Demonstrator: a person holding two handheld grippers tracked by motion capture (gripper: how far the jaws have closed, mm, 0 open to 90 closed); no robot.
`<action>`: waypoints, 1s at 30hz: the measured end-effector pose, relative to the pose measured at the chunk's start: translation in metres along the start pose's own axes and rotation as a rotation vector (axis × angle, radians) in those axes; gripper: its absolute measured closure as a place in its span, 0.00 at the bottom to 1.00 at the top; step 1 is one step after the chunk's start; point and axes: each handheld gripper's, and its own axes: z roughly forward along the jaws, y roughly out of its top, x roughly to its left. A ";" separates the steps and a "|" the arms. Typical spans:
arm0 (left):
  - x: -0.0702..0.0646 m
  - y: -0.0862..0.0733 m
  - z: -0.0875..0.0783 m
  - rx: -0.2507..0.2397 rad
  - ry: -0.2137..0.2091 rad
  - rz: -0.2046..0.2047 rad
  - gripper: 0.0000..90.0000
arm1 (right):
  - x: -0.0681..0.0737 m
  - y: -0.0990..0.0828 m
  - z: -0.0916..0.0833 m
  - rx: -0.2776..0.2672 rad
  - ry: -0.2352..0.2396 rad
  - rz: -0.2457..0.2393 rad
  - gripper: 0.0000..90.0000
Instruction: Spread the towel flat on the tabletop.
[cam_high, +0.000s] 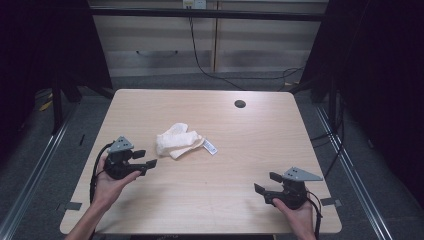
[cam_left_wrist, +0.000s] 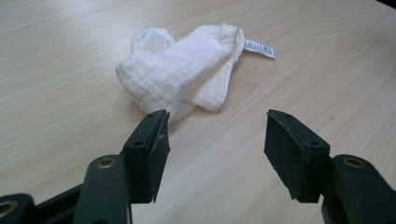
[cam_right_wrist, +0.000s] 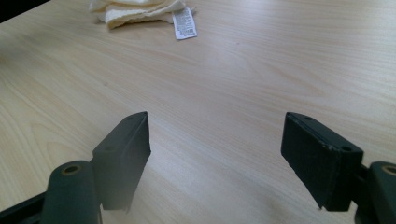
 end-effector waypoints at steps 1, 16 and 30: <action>0.000 0.000 0.000 0.000 0.000 0.000 0.44 | 0.000 0.000 0.000 0.000 0.000 0.000 0.26; 0.024 0.038 0.024 0.011 0.010 -0.002 0.37 | 0.001 0.000 0.002 0.003 0.031 0.014 0.29; 0.035 0.026 0.090 0.160 -0.018 0.020 0.47 | 0.004 -0.002 0.009 0.033 0.056 0.003 0.28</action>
